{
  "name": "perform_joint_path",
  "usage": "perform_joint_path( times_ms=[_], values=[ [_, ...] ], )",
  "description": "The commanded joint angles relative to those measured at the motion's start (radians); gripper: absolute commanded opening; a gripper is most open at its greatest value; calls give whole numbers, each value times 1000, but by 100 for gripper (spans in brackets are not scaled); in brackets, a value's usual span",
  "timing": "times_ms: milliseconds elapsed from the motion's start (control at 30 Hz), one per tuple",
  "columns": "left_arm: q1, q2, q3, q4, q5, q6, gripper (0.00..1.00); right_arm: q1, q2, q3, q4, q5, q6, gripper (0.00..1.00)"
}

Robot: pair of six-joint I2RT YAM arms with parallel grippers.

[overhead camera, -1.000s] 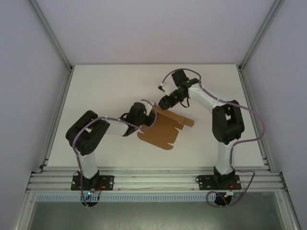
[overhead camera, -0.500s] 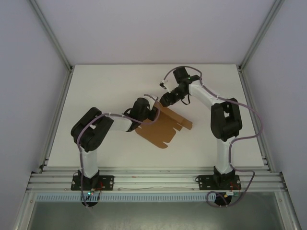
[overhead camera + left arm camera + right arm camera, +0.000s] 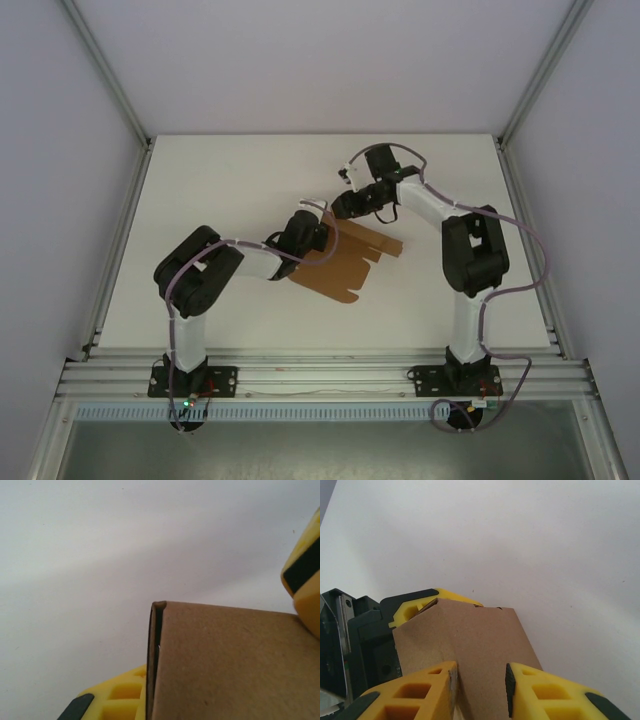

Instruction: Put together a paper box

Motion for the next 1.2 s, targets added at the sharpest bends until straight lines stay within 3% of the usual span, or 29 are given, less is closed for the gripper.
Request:
perform_joint_path(
  times_ms=[0, 167, 400, 433, 500, 600, 800, 933, 967, 1067, 1133, 1167],
  values=[
    [9, 14, -31, 31, -54, -5, 20, 37, 61, -77, -163, 74, 27, 32],
    [14, 17, -82, 144, 51, 36, 27, 37, 70, -67, -172, 74, 14, 32],
    [15, 36, -36, 153, 67, 39, 27, 35, 87, -47, -186, 65, 6, 31],
    [17, 40, -28, 149, 65, 40, 25, 35, 86, -45, -187, 64, 3, 31],
    [19, 54, -7, 127, 44, 30, 1, 34, 84, -42, -193, 68, 3, 31],
    [19, 80, 18, 103, 36, 53, 0, 31, 81, -38, -194, 68, 10, 31],
    [11, 76, 7, 76, -130, 16, 0, 31, 71, -64, -155, 66, 65, 31],
    [10, 46, 0, 28, -112, 7, 0, 32, 50, -84, -132, 89, 90, 31],
    [9, 33, 0, 7, -100, 3, 7, 31, 44, -86, -130, 94, 94, 31],
    [9, -9, -47, 32, -41, -3, 51, 27, 26, -93, -115, 110, 110, 32],
    [9, -96, -83, 55, -16, -3, 55, 23, 15, -94, -106, 119, 119, 32],
    [10, -59, -97, 57, -8, 1, 55, 19, 12, -95, -102, 122, 123, 32]
  ],
)
